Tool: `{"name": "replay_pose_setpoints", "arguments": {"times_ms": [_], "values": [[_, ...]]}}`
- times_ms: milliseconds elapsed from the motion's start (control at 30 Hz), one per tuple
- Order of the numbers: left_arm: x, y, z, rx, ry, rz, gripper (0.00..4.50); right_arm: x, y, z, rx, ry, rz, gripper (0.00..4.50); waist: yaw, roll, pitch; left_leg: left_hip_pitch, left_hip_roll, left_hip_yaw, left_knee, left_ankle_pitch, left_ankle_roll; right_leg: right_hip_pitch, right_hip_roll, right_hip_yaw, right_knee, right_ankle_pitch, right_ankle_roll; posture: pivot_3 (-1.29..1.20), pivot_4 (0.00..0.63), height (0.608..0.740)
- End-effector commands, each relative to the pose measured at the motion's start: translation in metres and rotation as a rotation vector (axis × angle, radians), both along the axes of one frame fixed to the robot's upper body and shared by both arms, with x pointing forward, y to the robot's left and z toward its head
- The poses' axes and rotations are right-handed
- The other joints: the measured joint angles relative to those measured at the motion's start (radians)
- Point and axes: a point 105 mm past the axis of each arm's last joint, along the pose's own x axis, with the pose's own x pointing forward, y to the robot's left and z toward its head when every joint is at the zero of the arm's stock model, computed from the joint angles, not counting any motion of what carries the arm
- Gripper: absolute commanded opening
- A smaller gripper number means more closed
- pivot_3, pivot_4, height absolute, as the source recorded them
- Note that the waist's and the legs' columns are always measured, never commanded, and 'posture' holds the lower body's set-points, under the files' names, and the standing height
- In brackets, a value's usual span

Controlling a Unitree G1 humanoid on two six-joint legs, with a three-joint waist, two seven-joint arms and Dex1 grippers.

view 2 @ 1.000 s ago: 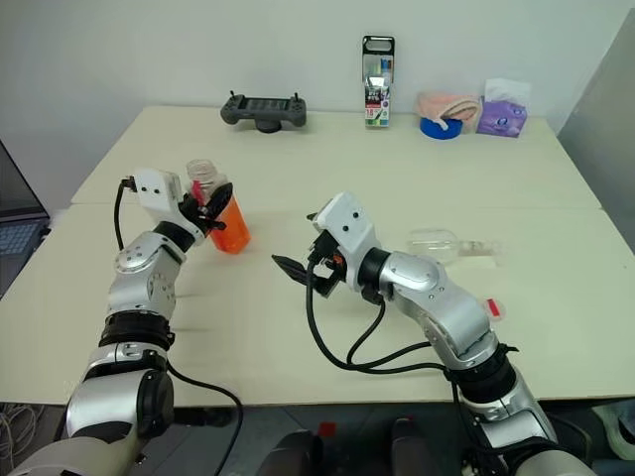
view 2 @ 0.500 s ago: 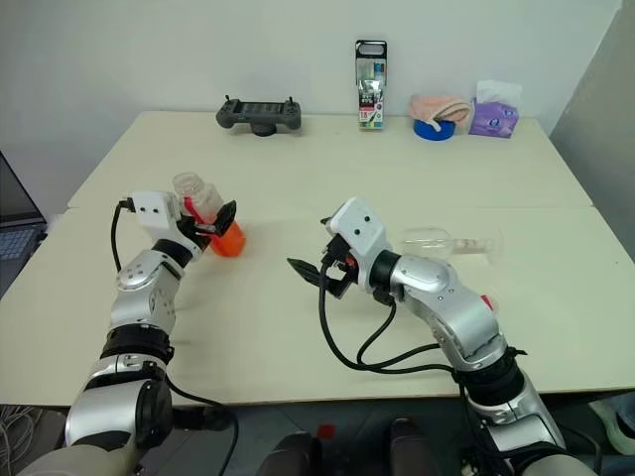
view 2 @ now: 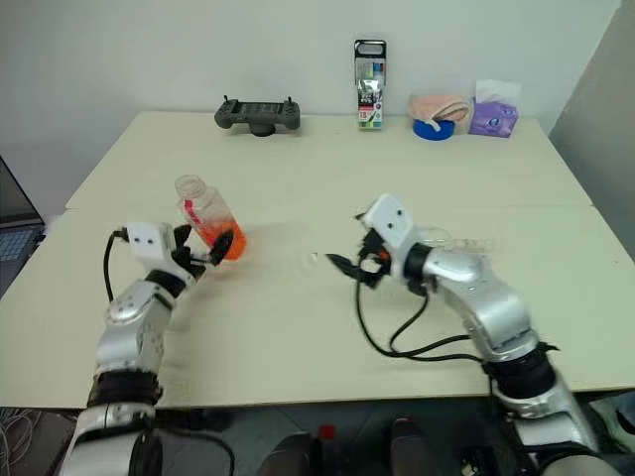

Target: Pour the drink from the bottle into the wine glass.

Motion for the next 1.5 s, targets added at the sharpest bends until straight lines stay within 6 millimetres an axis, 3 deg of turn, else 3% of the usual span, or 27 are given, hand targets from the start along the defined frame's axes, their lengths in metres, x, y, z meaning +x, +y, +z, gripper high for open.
{"name": "replay_pose_setpoints", "arguments": {"times_ms": [33, 133, 200, 233, 367, 433, 633, 767, 867, 1200, 1233, 1333, 1400, 1500], "values": [[-0.013, -0.001, 0.019, -0.005, -0.047, -0.002, 4.46, 0.001, -0.02, 0.01, -0.093, -0.062, -0.003, 4.5, 0.0, 0.0, 0.0, 0.0, 0.0, 0.0, 0.0, 0.0, 0.0, 0.0, 0.0, 0.0, 0.0, 0.0, 0.0, 0.0, 0.15, 0.74], [-0.042, 0.0, 0.005, -0.008, 0.011, -0.023, 4.46, 0.005, -0.064, 0.011, -0.298, -0.09, -0.076, 4.5, 0.0, 0.0, 0.0, 0.001, 0.001, 0.0, 0.0, 0.0, 0.0, 0.001, 0.001, 0.0, 0.001, 0.0, 0.0, 0.0, 0.15, 0.74], [-0.072, -0.028, -0.002, 0.036, 0.052, -0.196, 4.46, 0.006, -0.103, -0.004, -0.539, -0.09, -0.132, 4.5, 0.0, 0.0, 0.0, 0.002, 0.001, 0.002, 0.0, 0.0, 0.0, 0.002, 0.001, 0.001, -0.001, 0.0, 0.0, 0.0, 0.15, 0.74], [-0.084, -0.052, -0.004, 0.069, 0.077, -0.327, 4.46, 0.006, -0.116, -0.011, -0.611, -0.081, -0.15, 4.5, 0.0, 0.0, 0.0, 0.002, 0.001, 0.003, -0.001, 0.0, 0.0, 0.002, 0.0, 0.002, -0.003, 0.0, 0.0, 0.0, 0.15, 0.74], [-0.097, -0.118, 0.006, 0.044, 0.1, -0.606, 4.46, 0.022, -0.142, -0.025, -0.707, -0.1, -0.265, 4.5, 0.005, 0.0, 0.0, 0.002, 0.001, 0.004, 0.0, 0.001, 0.001, 0.004, 0.001, 0.002, -0.003, -0.001, 0.0, 0.0, 0.15, 0.74], [-0.099, -0.144, 0.012, 0.032, 0.095, -0.708, 4.46, 0.027, -0.152, -0.033, -0.753, -0.108, -0.302, 4.5, 0.006, 0.001, 0.0, 0.01, 0.001, 0.003, 0.0, 0.003, 0.004, 0.012, 0.002, 0.001, -0.003, -0.003, 0.004, 0.0, 0.15, 0.74], [-0.087, -0.182, 0.017, 0.034, 0.082, -0.827, 4.46, 0.052, -0.158, -0.044, -0.816, -0.168, -0.39, 4.5, -0.005, 0.001, 0.0, 0.015, 0.002, 0.004, -0.002, 0.002, 0.004, 0.016, 0.003, 0.003, -0.004, -0.001, 0.0, 0.0, 0.15, 0.74], [-0.086, -0.19, 0.013, 0.053, 0.087, -0.861, 4.46, 0.067, -0.157, -0.051, -0.818, -0.199, -0.425, 4.5, -0.006, 0.001, 0.0, 0.015, 0.004, 0.004, -0.002, 0.002, 0.004, 0.016, 0.006, 0.003, -0.004, -0.001, -0.001, 0.0, 0.15, 0.74], [-0.084, -0.191, 0.012, 0.059, 0.086, -0.86, 4.5, 0.074, -0.152, -0.057, -0.829, -0.225, -0.42, 3.95, -0.003, 0.001, 0.0, 0.015, 0.005, 0.004, -0.002, 0.002, 0.004, 0.016, 0.007, 0.004, -0.004, -0.001, -0.001, 0.0, 0.15, 0.74], [-0.074, -0.189, 0.007, 0.061, 0.085, -0.836, 4.5, 0.074, -0.14, -0.062, -0.94, -0.27, -0.357, 0.31, -0.001, 0.001, 0.0, 0.015, 0.005, 0.004, -0.002, 0.002, 0.004, 0.016, 0.007, 0.003, -0.004, -0.001, -0.001, 0.0, 0.15, 0.74], [-0.073, -0.188, 0.006, 0.058, 0.085, -0.829, 4.5, 0.073, -0.138, -0.063, -0.947, -0.265, -0.352, 0.14, -0.001, 0.001, -0.001, 0.015, 0.005, 0.004, -0.002, 0.002, 0.004, 0.016, 0.007, 0.003, -0.004, -0.001, -0.001, 0.0, 0.15, 0.74], [-0.068, -0.182, 0.006, 0.053, 0.087, -0.805, 4.5, 0.074, -0.134, -0.057, -0.943, -0.287, -0.36, 0.14, -0.002, 0.001, 0.0, 0.016, 0.005, 0.004, -0.002, 0.002, 0.004, 0.016, 0.007, 0.004, -0.004, -0.001, -0.001, 0.0, 0.15, 0.74], [-0.066, -0.174, 0.005, 0.058, 0.091, -0.779, 4.5, 0.079, -0.125, -0.034, -0.864, -0.34, -0.399, 0.14, -0.003, 0.001, 0.0, 0.016, 0.006, 0.004, -0.002, 0.002, 0.004, 0.016, 0.008, 0.004, -0.004, -0.001, -0.001, 0.0, 0.15, 0.74], [-0.064, -0.156, 0.007, 0.051, 0.094, -0.72, 4.5, 0.087, -0.092, -0.001, -0.517, -0.337, -0.456, 0.14, -0.016, 0.002, 0.0, 0.016, 0.008, 0.004, -0.002, 0.002, 0.004, 0.015, 0.009, 0.004, -0.004, -0.001, -0.002, 0.0, 0.15, 0.74]]}}
